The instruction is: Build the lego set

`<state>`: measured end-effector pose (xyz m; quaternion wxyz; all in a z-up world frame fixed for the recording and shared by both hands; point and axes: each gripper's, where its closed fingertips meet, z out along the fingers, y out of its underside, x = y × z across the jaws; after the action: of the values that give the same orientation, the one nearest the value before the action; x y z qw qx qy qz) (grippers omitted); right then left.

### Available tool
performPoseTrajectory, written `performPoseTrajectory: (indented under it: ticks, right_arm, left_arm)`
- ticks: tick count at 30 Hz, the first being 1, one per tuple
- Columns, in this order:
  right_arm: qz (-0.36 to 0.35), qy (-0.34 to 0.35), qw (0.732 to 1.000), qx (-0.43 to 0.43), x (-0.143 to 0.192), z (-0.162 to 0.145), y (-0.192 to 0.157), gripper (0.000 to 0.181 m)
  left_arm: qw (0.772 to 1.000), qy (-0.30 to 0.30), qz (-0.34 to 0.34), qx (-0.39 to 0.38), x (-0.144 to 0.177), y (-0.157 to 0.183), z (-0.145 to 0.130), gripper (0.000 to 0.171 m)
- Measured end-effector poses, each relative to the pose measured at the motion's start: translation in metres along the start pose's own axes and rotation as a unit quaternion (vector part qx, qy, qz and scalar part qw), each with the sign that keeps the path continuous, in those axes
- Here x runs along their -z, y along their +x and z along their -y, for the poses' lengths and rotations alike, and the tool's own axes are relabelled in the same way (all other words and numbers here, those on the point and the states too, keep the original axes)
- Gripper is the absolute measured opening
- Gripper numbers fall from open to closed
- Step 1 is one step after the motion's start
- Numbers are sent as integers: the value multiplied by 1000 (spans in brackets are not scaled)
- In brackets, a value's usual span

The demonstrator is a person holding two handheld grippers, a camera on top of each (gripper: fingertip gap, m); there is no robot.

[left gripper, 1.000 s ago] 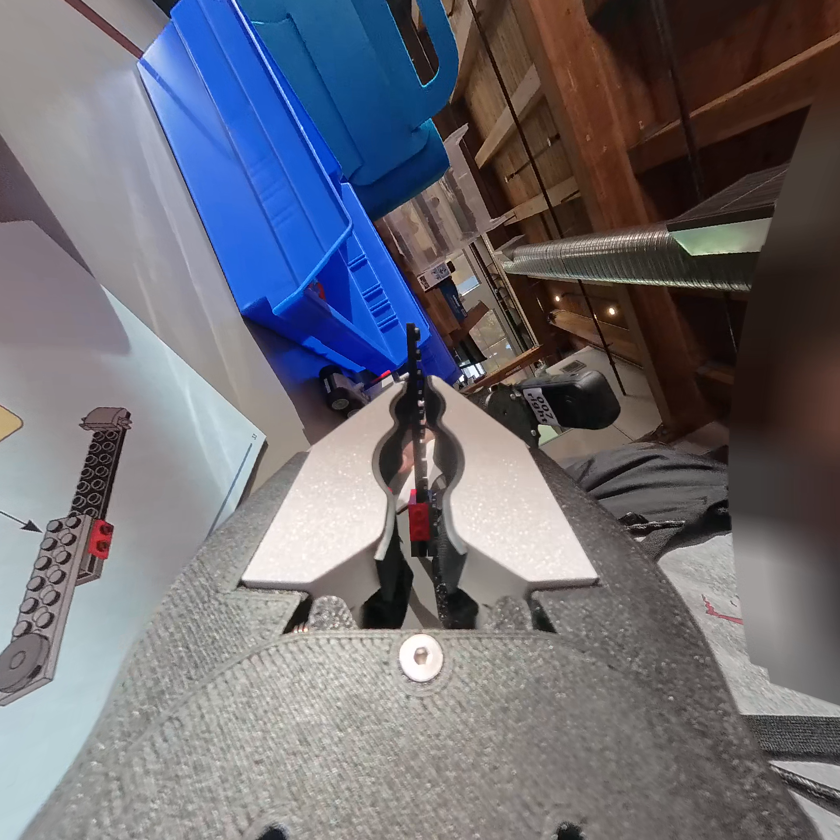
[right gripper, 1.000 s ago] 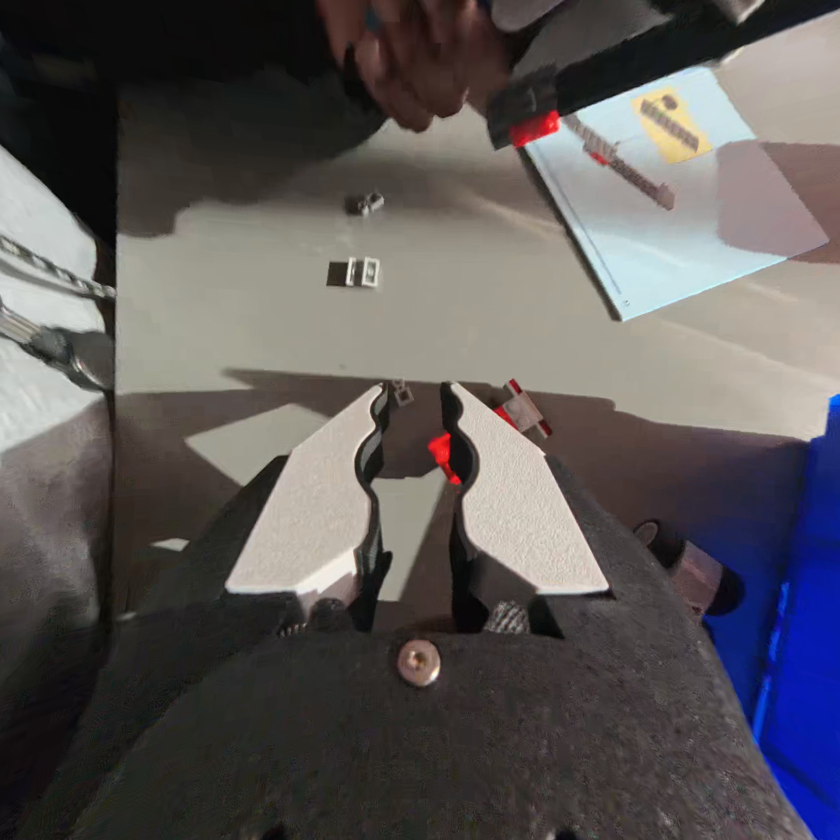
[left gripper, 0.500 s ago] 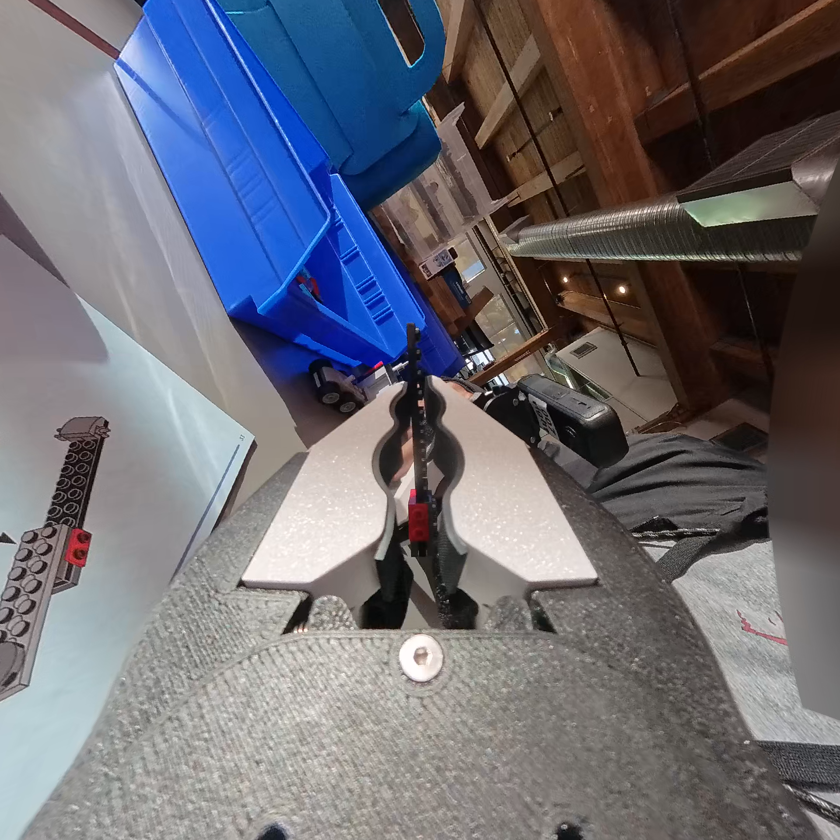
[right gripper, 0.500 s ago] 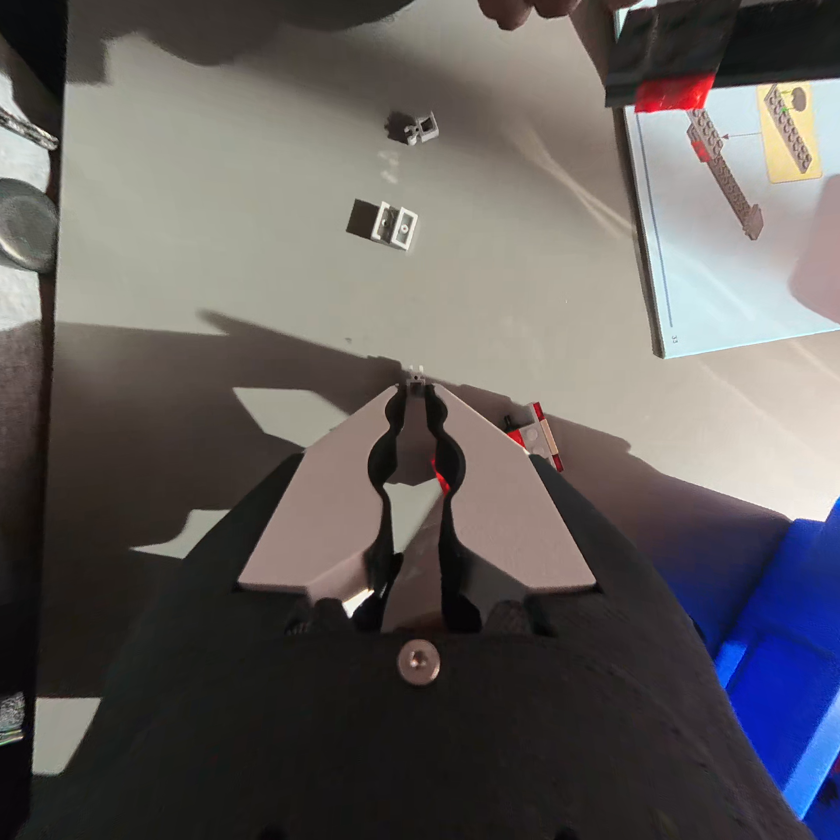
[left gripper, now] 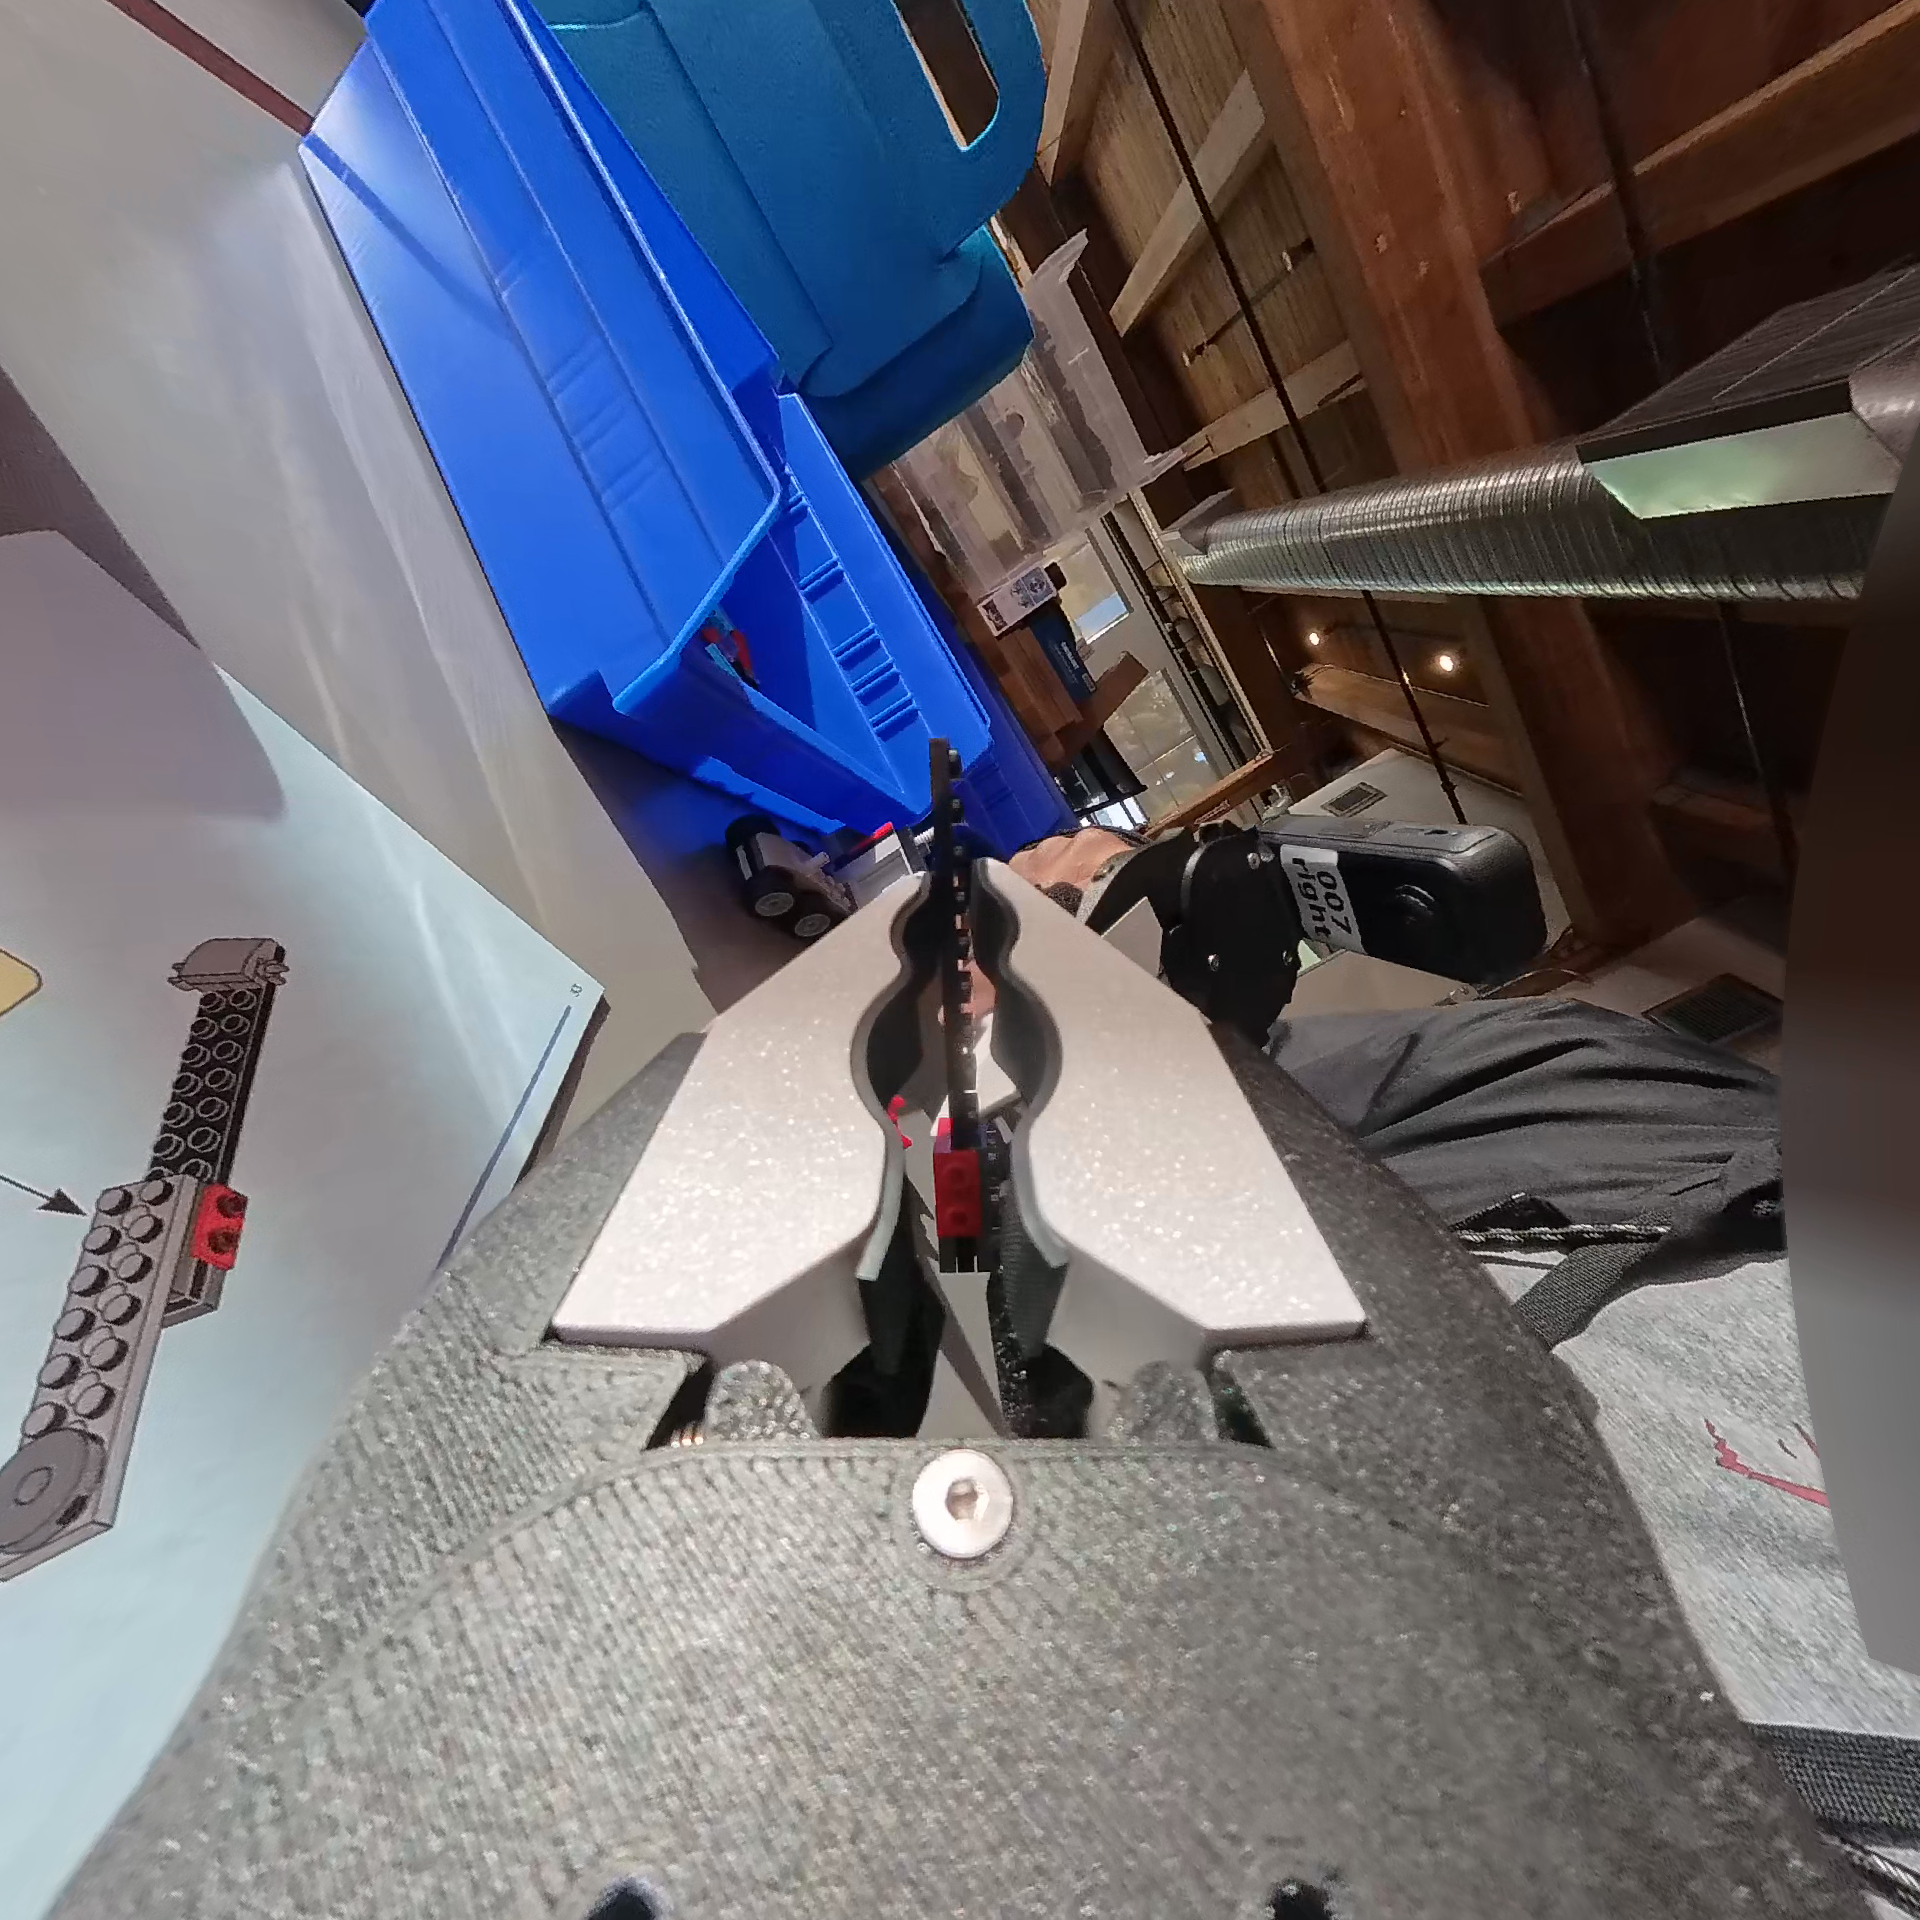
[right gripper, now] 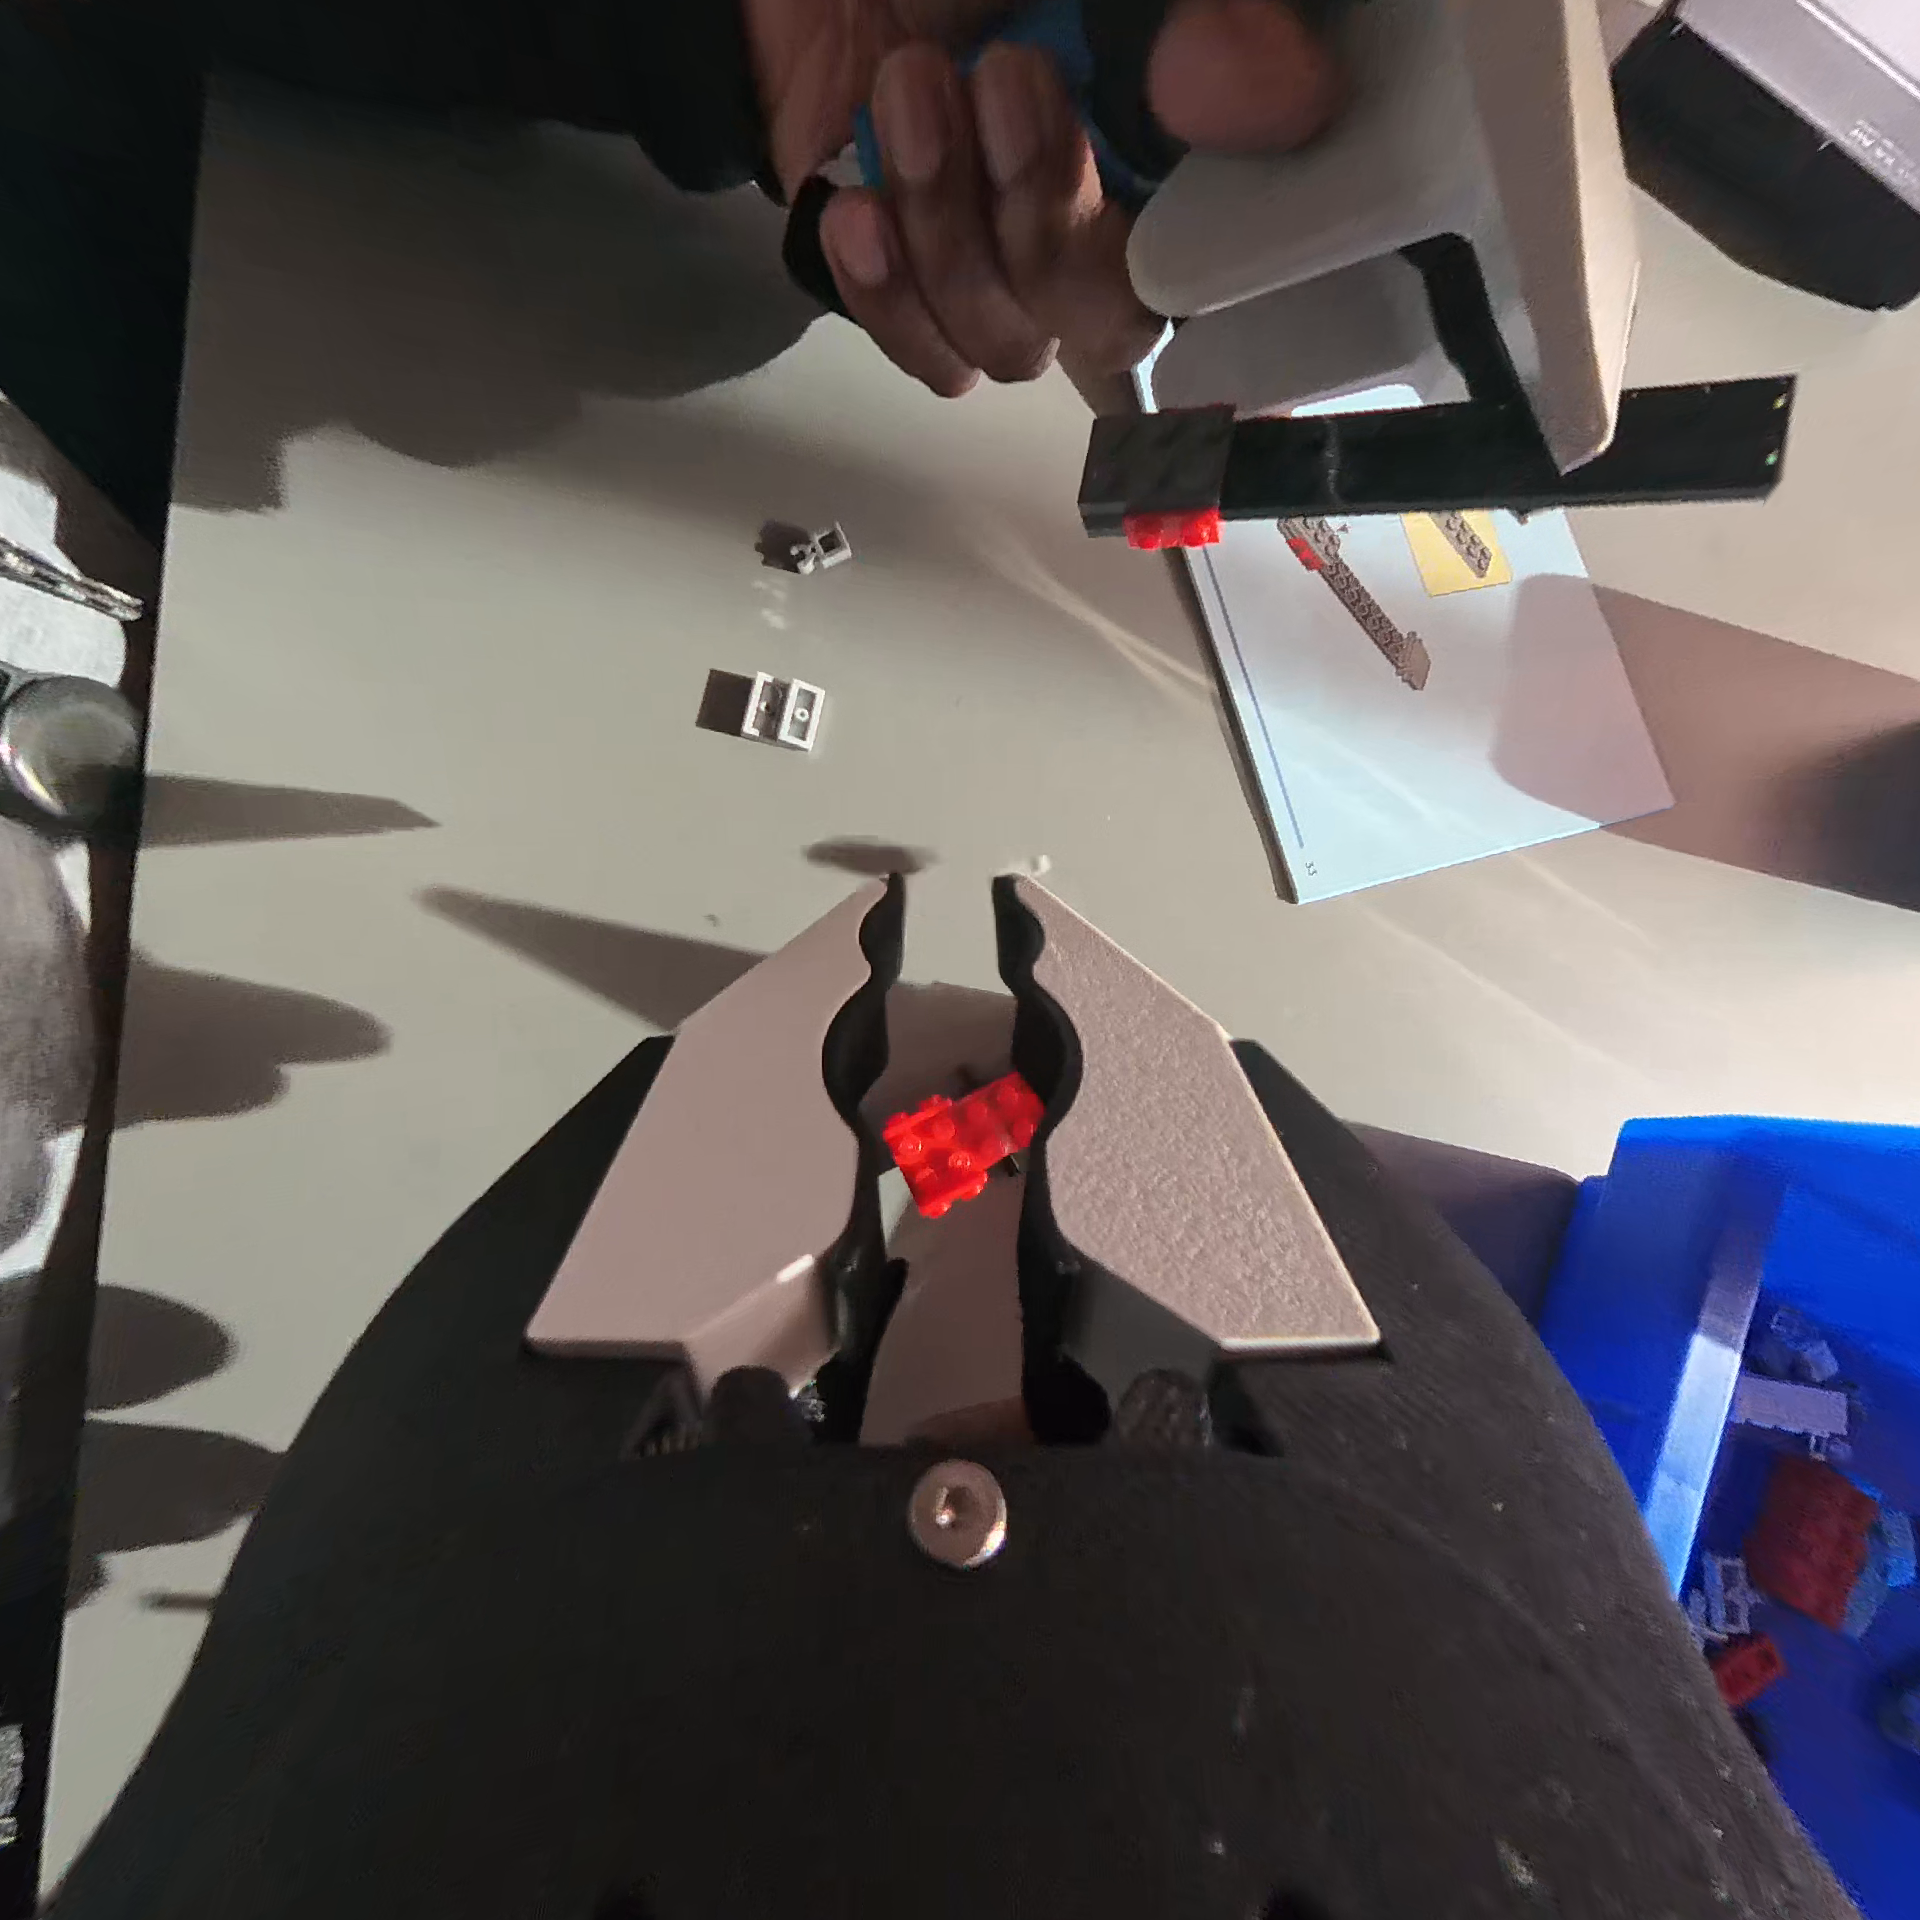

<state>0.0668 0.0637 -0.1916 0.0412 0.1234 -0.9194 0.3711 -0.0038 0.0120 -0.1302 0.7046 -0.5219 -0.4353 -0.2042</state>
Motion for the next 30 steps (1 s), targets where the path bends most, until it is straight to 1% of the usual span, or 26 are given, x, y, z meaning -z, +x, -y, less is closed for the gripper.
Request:
performPoseTrajectory:
  ticks: [4, 7, 12, 16, 18, 23, 26, 27, 29, 30]
  right_arm:
    - [-17, -12, 999, -26, 2, -9, 9, 19]
    - [-34, -24, 997, -61, -4, -13, 18, 18]
    - [-54, -16, 992, -112, -21, -2, 31, 21]
    - [-71, -31, 989, -128, -38, 4, 43, 25]
    - [-68, -36, 989, -126, -46, 8, 44, 26]
    - [-66, -64, 989, -120, -66, 0, 49, 29]
    - [-52, -55, 988, -132, -69, 2, 51, 26]
    - [-47, -55, 988, -133, -70, 2, 51, 22]
    - [-38, -53, 989, -129, -71, 3, 48, 10]
    - [-40, -50, 990, -126, -71, 4, 48, 9]
  left_arm:
    - [1000, -1, 3, 4, 0, -1, 0, 5]
    - [1000, -1, 9, 10, 1, -2, 0, 5]
    - [1000, 11, 24, 7, 6, -5, 6, 6]
    - [999, 23, 30, 9, 10, -7, 12, 6]
    - [999, 25, 31, 10, 11, -7, 13, 6]
    - [999, 26, 28, 9, 13, -5, 14, 6]
    - [999, 29, 27, 9, 14, -5, 15, 6]
    - [999, 29, 27, 10, 14, -5, 16, 6]
    - [999, 29, 27, 10, 14, -6, 16, 6]
    - [999, 30, 28, 11, 15, -6, 16, 6]
